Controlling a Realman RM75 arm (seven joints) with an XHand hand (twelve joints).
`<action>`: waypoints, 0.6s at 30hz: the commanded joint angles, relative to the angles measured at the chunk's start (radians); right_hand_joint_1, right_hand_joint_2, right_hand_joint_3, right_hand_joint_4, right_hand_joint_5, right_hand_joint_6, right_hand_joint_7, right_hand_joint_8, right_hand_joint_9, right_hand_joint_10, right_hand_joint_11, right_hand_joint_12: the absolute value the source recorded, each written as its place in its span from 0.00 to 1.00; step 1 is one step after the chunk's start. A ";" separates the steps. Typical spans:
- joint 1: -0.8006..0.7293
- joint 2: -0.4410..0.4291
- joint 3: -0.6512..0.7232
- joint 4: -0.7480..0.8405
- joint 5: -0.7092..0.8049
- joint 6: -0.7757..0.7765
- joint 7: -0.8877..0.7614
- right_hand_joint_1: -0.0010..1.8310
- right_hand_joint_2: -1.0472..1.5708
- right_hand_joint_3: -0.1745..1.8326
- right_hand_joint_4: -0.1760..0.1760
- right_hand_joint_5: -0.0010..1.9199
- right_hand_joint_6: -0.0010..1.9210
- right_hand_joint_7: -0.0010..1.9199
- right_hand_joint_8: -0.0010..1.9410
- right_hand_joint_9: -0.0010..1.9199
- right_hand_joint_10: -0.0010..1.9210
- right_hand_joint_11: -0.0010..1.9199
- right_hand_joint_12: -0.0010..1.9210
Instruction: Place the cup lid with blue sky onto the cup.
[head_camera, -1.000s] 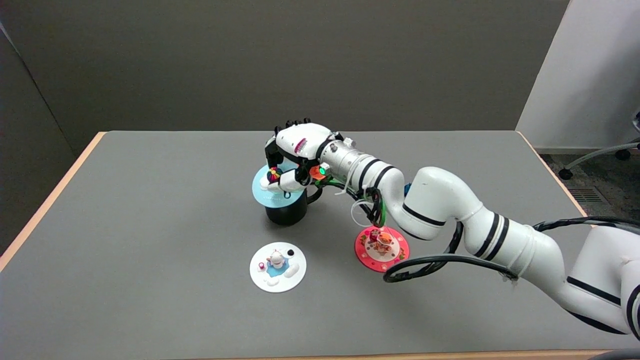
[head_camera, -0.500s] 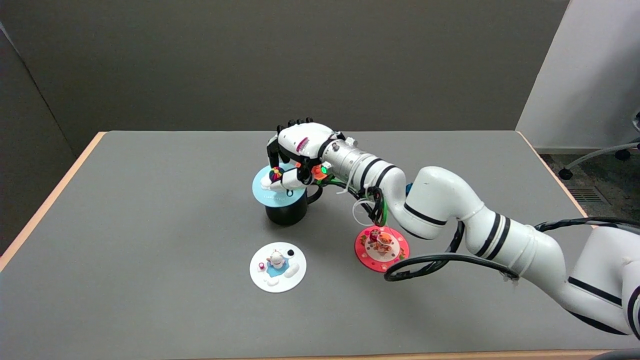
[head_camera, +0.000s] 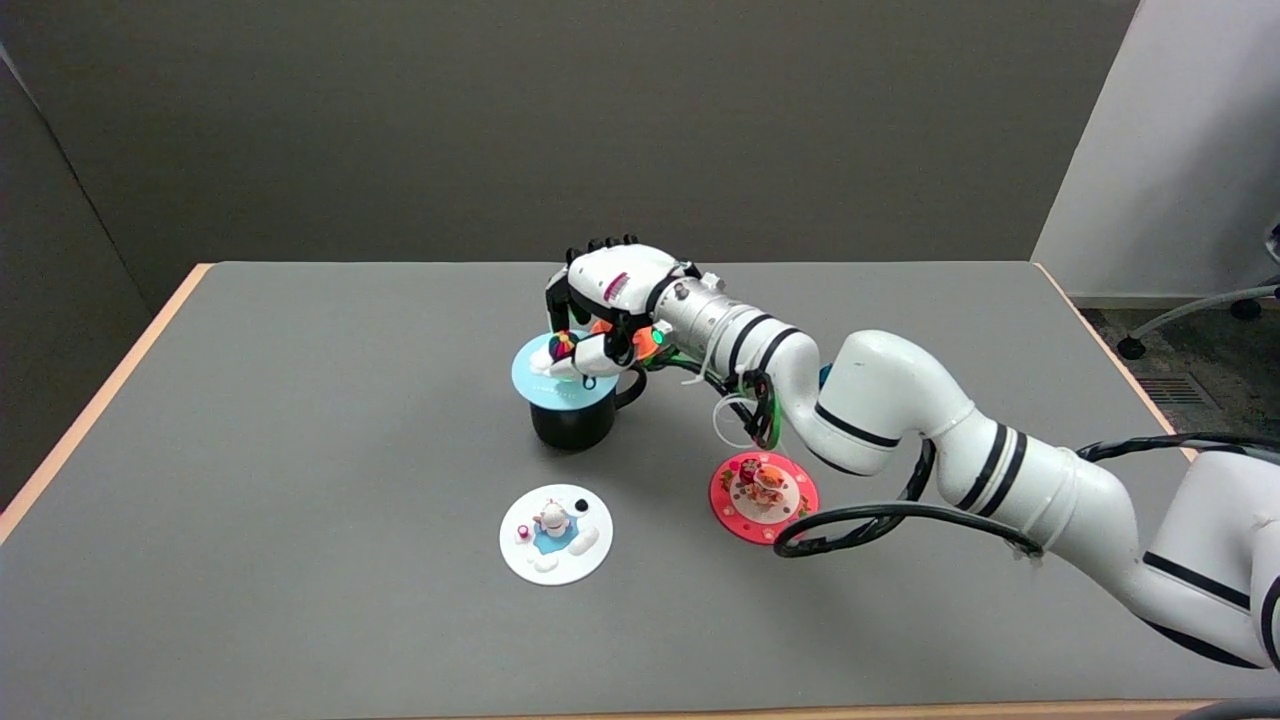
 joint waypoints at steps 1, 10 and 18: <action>0.005 0.016 0.011 0.022 0.035 -0.002 0.008 0.62 0.89 0.11 0.35 0.40 0.66 0.30 0.86 0.20 0.51 0.16 0.17; 0.007 0.016 0.010 0.028 0.036 -0.016 0.008 0.61 0.88 0.16 0.35 0.38 0.69 0.28 0.88 0.19 0.55 0.19 0.12; 0.004 0.015 0.011 0.023 0.036 -0.019 0.008 0.61 0.87 0.15 0.35 0.39 0.68 0.29 0.87 0.19 0.55 0.18 0.13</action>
